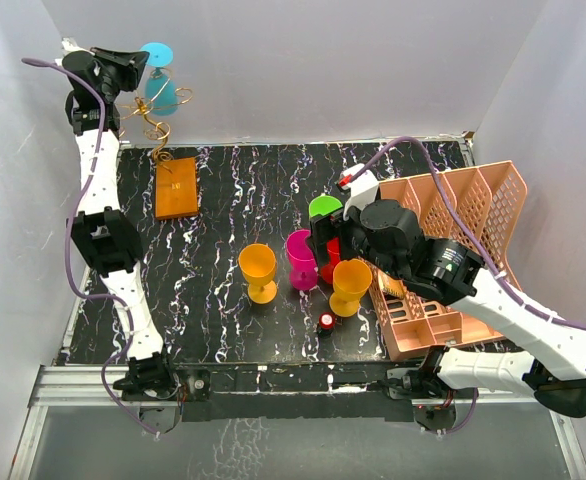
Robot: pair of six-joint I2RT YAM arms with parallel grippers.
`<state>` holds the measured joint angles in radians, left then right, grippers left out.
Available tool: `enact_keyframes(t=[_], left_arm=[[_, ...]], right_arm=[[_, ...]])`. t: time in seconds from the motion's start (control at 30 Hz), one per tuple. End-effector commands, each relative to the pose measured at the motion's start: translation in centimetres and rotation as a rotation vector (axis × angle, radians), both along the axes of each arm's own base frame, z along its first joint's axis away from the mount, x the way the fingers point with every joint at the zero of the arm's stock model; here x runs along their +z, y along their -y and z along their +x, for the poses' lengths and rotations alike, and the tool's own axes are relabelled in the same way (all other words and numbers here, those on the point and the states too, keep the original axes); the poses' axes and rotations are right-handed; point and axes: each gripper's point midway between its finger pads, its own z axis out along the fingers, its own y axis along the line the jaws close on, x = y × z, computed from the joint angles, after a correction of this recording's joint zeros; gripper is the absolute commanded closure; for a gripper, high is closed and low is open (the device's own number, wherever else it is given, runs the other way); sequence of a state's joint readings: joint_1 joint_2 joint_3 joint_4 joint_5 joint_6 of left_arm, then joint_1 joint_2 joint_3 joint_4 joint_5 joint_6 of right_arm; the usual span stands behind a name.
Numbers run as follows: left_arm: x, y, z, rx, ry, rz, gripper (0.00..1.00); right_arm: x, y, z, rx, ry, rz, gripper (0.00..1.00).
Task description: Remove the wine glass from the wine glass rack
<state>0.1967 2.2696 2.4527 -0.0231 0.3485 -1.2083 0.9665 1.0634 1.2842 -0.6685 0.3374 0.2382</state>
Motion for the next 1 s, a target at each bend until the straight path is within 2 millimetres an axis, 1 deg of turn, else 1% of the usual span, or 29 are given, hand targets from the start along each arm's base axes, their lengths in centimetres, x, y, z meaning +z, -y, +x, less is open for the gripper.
enact_keyframes(t=[0.0, 0.27, 0.43, 0.57, 0.67, 0.83, 0.97], left_arm=[[0.5, 1.4, 0.0, -0.030, 0.029, 0.031, 1.00], [-1.0, 1.8, 0.6, -0.031, -0.006, 0.050, 1.00], [-1.3, 2.2, 0.7, -0.049, -0.002, 0.041, 1.00], [0.0, 3.0, 0.2, -0.067, 0.026, 0.053, 1.00], [1.0, 3.2, -0.5, -0.071, 0.040, 0.060, 1.00], [2.1, 3.5, -1.9, -0.074, 0.047, 0.093, 1.00], [2.8, 3.1, -2.9, -0.070, 0.054, 0.118, 1.00]], right_arm=[[2.8, -0.2, 0.2, -0.006, 0.053, 0.089, 0.00], [2.6, -0.2, 0.2, -0.006, 0.050, 0.086, 0.00], [2.7, -0.2, 0.3, -0.007, 0.050, 0.086, 0.00], [2.6, -0.3, 0.3, -0.006, 0.048, 0.086, 0.00], [2.5, -0.3, 0.3, -0.006, 0.046, 0.085, 0.00], [2.4, -0.4, 0.3, -0.003, 0.046, 0.082, 0.00], [2.4, -0.5, 0.2, 0.003, 0.043, 0.085, 0.00]])
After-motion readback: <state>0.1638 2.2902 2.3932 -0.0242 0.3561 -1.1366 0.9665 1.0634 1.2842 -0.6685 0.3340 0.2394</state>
